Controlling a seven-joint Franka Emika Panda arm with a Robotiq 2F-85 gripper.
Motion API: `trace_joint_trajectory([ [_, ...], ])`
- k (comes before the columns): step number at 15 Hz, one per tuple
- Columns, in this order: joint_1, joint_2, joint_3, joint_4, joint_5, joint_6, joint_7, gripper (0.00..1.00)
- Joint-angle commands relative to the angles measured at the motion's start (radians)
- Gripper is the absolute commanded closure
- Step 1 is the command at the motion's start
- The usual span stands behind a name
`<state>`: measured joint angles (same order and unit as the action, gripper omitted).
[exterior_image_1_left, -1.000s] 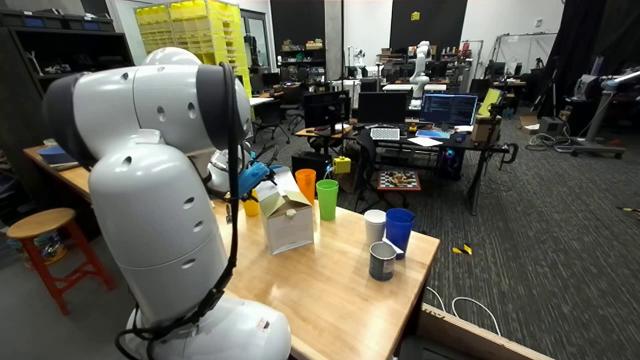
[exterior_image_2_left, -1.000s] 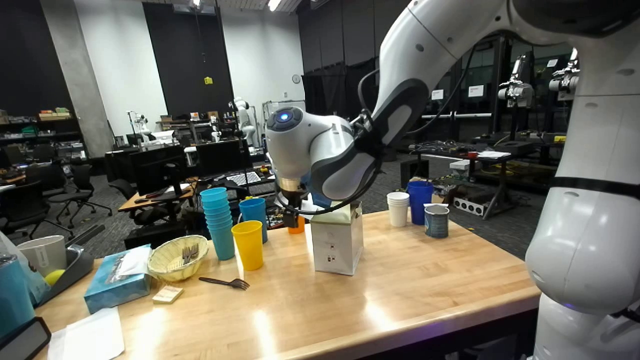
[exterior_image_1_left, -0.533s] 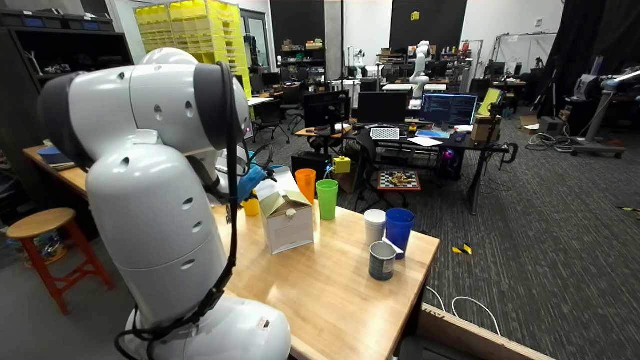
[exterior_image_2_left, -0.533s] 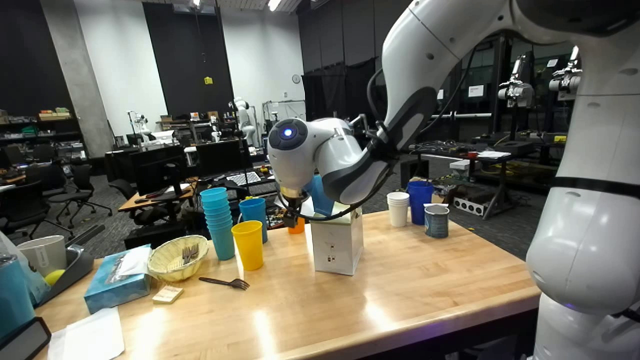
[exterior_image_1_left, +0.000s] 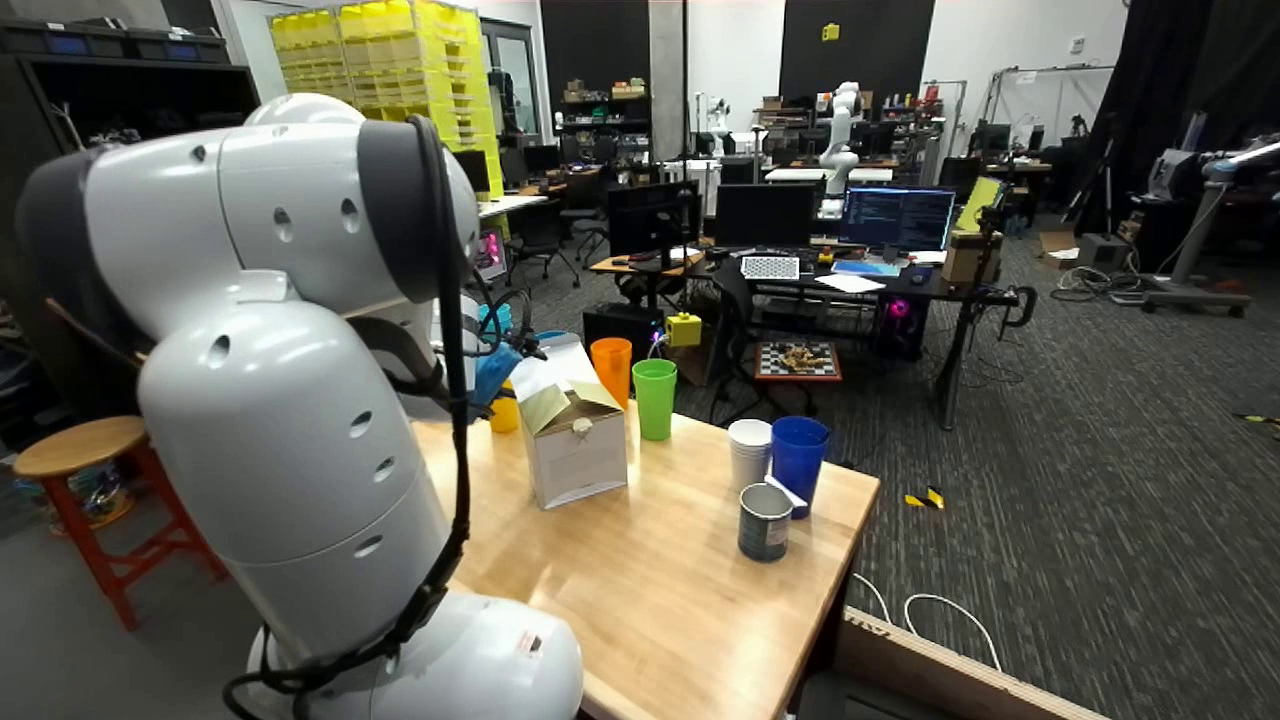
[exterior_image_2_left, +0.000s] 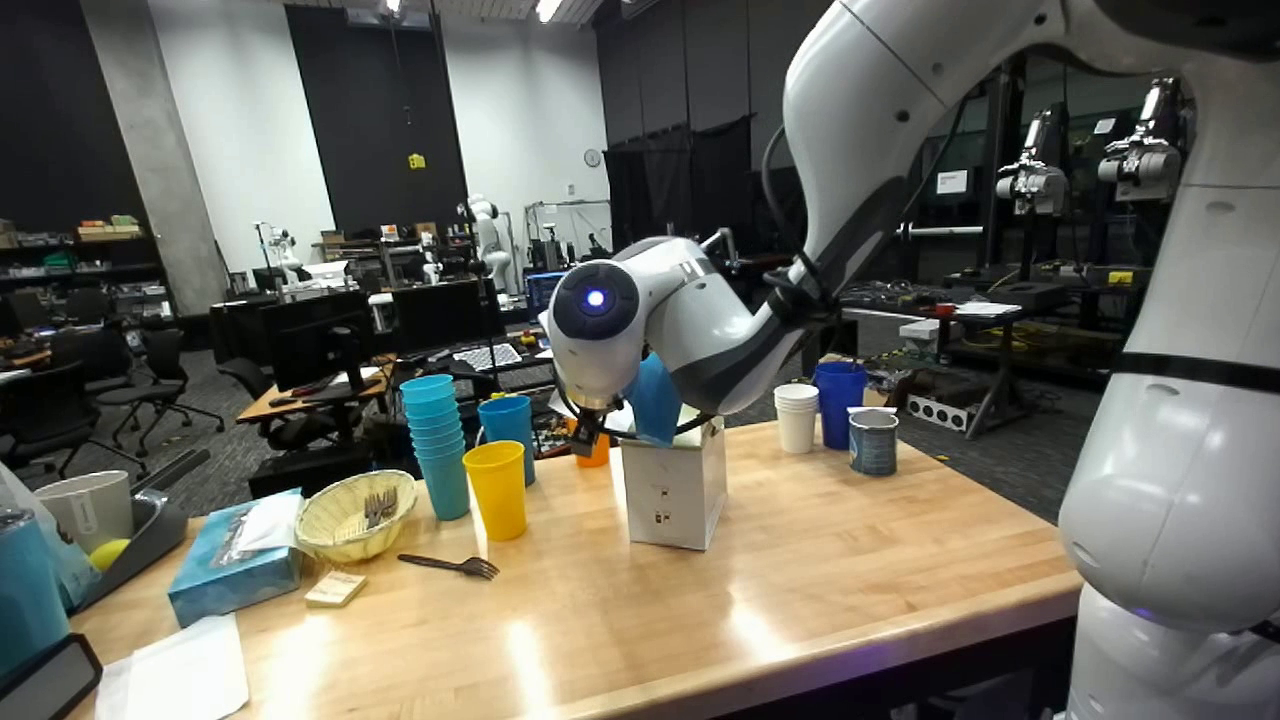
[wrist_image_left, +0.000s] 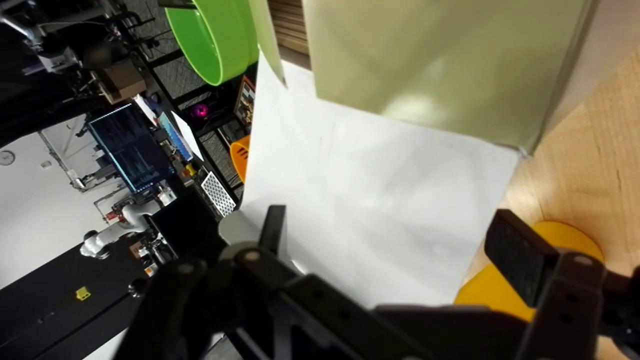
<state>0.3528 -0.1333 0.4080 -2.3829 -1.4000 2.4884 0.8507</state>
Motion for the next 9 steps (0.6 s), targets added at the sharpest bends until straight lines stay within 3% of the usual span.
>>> trace_joint_trajectory([
  [1, 0.020, -0.072, 0.004, -0.043, -0.054, -0.039, 0.067, 0.00],
  [9, 0.040, -0.123, 0.004, -0.068, -0.083, -0.058, 0.117, 0.00],
])
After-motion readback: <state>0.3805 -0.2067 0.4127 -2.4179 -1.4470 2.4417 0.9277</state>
